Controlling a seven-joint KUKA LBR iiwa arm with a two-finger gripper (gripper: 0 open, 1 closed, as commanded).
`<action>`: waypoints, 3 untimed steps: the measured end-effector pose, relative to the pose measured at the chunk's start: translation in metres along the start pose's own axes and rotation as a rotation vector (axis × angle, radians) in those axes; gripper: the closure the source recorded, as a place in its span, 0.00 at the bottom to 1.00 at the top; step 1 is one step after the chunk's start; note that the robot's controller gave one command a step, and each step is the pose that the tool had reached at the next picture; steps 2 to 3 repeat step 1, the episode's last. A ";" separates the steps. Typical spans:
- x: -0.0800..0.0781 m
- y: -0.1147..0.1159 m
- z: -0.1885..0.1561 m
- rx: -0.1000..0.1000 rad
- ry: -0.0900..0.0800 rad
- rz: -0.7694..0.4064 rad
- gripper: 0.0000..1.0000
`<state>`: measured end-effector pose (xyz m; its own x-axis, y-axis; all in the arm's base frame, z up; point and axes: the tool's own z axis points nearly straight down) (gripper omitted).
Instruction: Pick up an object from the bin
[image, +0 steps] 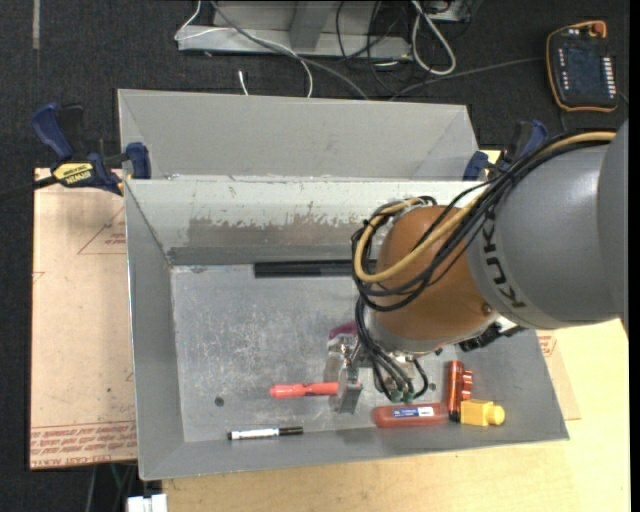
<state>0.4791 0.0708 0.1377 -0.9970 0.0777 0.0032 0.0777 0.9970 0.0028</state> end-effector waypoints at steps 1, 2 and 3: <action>-0.001 0.000 -0.010 -0.001 -0.002 0.000 1.00; -0.001 0.000 -0.010 -0.001 -0.002 0.000 1.00; -0.001 0.000 -0.010 -0.001 -0.002 0.000 1.00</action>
Offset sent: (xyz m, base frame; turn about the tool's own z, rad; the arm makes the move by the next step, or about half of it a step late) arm 0.0005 0.0001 0.0140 0.0003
